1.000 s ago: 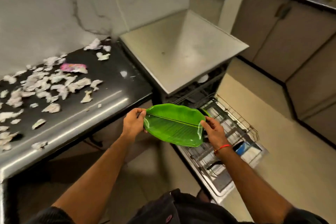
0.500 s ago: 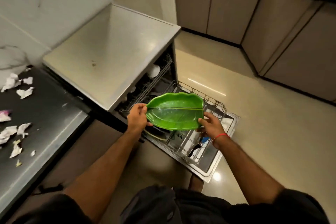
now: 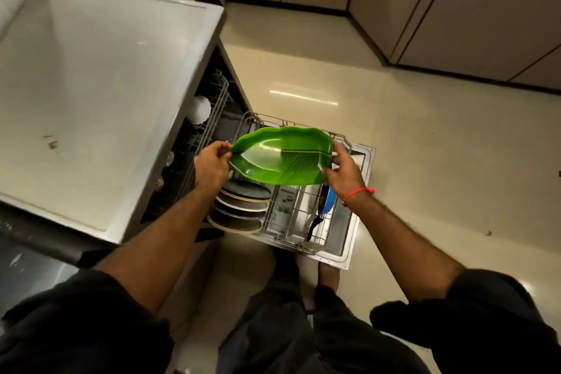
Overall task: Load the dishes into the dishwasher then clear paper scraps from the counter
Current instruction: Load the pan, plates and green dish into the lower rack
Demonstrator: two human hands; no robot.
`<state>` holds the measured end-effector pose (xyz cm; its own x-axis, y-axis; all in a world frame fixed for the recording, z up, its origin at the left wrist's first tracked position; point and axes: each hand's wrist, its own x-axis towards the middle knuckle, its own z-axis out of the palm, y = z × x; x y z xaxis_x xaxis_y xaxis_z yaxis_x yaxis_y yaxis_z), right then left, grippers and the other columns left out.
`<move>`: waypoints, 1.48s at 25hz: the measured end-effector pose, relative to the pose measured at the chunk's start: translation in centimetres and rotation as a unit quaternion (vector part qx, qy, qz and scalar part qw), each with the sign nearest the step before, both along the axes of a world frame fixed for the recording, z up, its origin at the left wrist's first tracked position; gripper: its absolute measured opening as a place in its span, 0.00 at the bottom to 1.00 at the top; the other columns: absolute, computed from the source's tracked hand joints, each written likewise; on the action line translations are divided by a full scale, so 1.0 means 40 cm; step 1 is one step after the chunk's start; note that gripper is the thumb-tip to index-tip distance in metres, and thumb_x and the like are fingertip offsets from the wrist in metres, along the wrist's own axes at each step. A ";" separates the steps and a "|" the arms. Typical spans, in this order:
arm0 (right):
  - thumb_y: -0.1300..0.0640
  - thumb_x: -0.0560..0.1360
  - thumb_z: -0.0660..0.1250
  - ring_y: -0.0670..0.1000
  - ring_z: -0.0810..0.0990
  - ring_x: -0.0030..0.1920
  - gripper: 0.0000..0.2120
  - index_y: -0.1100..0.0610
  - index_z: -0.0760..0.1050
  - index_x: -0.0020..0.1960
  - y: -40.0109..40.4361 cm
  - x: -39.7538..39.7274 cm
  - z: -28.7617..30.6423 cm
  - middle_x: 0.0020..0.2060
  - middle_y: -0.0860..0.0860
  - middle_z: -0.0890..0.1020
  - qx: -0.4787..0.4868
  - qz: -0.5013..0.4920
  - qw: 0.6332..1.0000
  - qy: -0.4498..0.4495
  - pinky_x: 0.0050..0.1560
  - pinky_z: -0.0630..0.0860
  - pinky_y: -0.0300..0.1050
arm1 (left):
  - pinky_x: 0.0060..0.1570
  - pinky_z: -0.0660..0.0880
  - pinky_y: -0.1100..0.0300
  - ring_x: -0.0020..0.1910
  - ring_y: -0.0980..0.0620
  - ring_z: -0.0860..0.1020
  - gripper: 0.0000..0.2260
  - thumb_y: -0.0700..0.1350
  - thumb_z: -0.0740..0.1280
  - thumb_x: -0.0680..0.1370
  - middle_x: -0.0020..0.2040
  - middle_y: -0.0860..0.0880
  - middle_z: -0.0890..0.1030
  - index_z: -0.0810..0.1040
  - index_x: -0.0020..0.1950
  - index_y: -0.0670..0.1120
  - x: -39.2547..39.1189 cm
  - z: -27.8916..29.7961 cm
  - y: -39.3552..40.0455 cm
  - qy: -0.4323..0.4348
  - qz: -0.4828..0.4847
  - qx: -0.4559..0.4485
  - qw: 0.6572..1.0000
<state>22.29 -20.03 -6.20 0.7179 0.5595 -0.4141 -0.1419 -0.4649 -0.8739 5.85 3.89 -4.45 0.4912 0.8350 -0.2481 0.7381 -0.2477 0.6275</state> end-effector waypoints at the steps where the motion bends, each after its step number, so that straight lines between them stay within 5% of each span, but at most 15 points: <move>1: 0.70 0.76 0.64 0.53 0.81 0.55 0.26 0.50 0.70 0.69 0.052 0.025 -0.056 0.53 0.52 0.81 -0.008 -0.013 1.000 -0.001 0.50 0.82 0.56 | 0.50 0.74 0.64 0.48 0.49 0.82 0.08 0.35 0.69 0.78 0.47 0.46 0.84 0.83 0.55 0.41 0.032 -0.063 0.054 0.009 -0.004 -0.009 1.000; 5: 0.66 0.77 0.64 0.56 0.83 0.51 0.16 0.53 0.77 0.62 0.162 0.077 -0.233 0.47 0.53 0.83 -0.058 -0.058 0.997 0.013 0.52 0.81 0.62 | 0.54 0.79 0.49 0.48 0.47 0.80 0.10 0.31 0.66 0.77 0.47 0.42 0.83 0.81 0.52 0.43 0.096 -0.253 0.169 0.016 -0.014 -0.034 0.999; 9: 0.66 0.73 0.64 0.54 0.84 0.50 0.18 0.52 0.81 0.58 0.278 0.100 -0.558 0.45 0.51 0.85 -0.076 -0.057 0.995 0.010 0.52 0.81 0.59 | 0.50 0.72 0.64 0.49 0.47 0.81 0.11 0.32 0.66 0.76 0.51 0.40 0.84 0.83 0.56 0.38 0.142 -0.565 0.286 0.040 0.001 0.017 0.999; 12: 0.67 0.72 0.64 0.50 0.83 0.50 0.18 0.54 0.82 0.57 0.347 0.083 -0.735 0.45 0.49 0.85 -0.069 -0.049 0.996 -0.026 0.55 0.80 0.51 | 0.47 0.69 0.70 0.46 0.54 0.77 0.12 0.33 0.65 0.75 0.51 0.42 0.84 0.83 0.55 0.40 0.163 -0.740 0.368 0.062 -0.020 0.061 0.996; 16: 0.66 0.73 0.64 0.39 0.76 0.45 0.18 0.54 0.82 0.59 0.397 0.040 -0.896 0.40 0.46 0.81 -0.065 -0.020 0.993 -0.096 0.46 0.71 0.30 | 0.50 0.74 0.61 0.49 0.50 0.80 0.14 0.36 0.61 0.73 0.49 0.45 0.84 0.82 0.52 0.45 0.178 -0.902 0.446 0.118 -0.040 0.104 0.987; 18: 0.64 0.74 0.64 0.37 0.75 0.46 0.18 0.52 0.81 0.61 0.416 0.032 -0.940 0.41 0.44 0.82 -0.066 -0.012 0.990 -0.123 0.49 0.71 0.27 | 0.50 0.76 0.58 0.47 0.51 0.78 0.15 0.35 0.60 0.71 0.46 0.47 0.82 0.82 0.51 0.46 0.187 -0.942 0.464 0.147 -0.056 0.118 0.981; 23: 0.63 0.75 0.65 0.46 0.81 0.54 0.18 0.50 0.80 0.62 0.450 0.026 -1.010 0.52 0.50 0.85 -0.101 0.002 0.989 -0.110 0.62 0.75 0.41 | 0.51 0.76 0.55 0.53 0.45 0.80 0.13 0.35 0.63 0.73 0.52 0.42 0.84 0.83 0.52 0.45 0.213 -0.987 0.483 0.222 -0.113 0.120 0.961; 30: 0.64 0.77 0.63 0.50 0.78 0.62 0.19 0.52 0.78 0.66 0.469 0.027 -1.041 0.58 0.53 0.83 -0.116 0.054 0.989 -0.075 0.68 0.67 0.34 | 0.47 0.72 0.60 0.56 0.46 0.80 0.13 0.34 0.64 0.76 0.58 0.40 0.83 0.82 0.58 0.41 0.203 -1.032 0.487 0.273 -0.142 0.099 0.946; 34: 0.65 0.78 0.65 0.48 0.78 0.63 0.19 0.57 0.75 0.68 0.455 0.006 -1.021 0.60 0.53 0.81 -0.098 0.060 0.992 -0.043 0.65 0.63 0.28 | 0.52 0.74 0.58 0.55 0.45 0.79 0.15 0.34 0.63 0.76 0.58 0.40 0.82 0.82 0.58 0.42 0.174 -1.010 0.476 0.247 -0.155 0.087 0.952; 37: 0.65 0.77 0.65 0.48 0.78 0.63 0.20 0.56 0.75 0.68 0.438 -0.002 -0.999 0.61 0.52 0.81 -0.089 0.059 0.993 -0.047 0.70 0.68 0.41 | 0.58 0.75 0.57 0.54 0.47 0.79 0.17 0.31 0.62 0.74 0.57 0.41 0.82 0.81 0.59 0.43 0.140 -0.985 0.442 0.184 -0.121 0.084 0.972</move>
<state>22.20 -2.52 -46.17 0.6925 0.5651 -0.4484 0.0006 -0.6220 -0.7830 11.45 21.57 -43.83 0.5828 0.7497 -0.3136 0.8117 -0.5190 0.2678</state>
